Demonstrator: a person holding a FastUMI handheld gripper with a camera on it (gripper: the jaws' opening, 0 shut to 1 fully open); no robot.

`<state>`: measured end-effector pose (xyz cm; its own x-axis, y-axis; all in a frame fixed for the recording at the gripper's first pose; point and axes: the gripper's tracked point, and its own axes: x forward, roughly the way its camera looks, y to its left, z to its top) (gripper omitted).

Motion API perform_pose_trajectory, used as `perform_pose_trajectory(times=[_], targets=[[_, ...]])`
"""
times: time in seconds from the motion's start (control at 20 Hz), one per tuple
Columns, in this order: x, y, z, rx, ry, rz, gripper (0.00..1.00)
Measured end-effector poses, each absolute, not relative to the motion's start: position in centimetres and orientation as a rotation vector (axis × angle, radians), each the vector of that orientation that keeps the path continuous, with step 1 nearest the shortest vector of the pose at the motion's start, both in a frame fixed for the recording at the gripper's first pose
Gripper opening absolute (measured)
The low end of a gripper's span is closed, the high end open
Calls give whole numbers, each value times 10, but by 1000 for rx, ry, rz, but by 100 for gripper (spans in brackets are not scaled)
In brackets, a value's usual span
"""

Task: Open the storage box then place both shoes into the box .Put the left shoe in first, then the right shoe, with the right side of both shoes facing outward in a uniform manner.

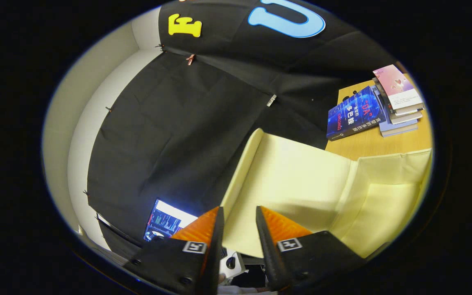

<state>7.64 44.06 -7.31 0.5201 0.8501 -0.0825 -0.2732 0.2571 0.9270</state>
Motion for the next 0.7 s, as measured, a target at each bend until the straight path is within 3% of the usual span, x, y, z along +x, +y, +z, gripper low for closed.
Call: perform_pose_trajectory(times=[0.15, 0.2, 0.4, 0.7], targets=[[70, 425, -73, 960, 623, 821, 81], [70, 415, -75, 930, 601, 795, 87], [64, 354, -91, 763, 530, 634, 96], [29, 234, -147, 530, 560, 303, 96]])
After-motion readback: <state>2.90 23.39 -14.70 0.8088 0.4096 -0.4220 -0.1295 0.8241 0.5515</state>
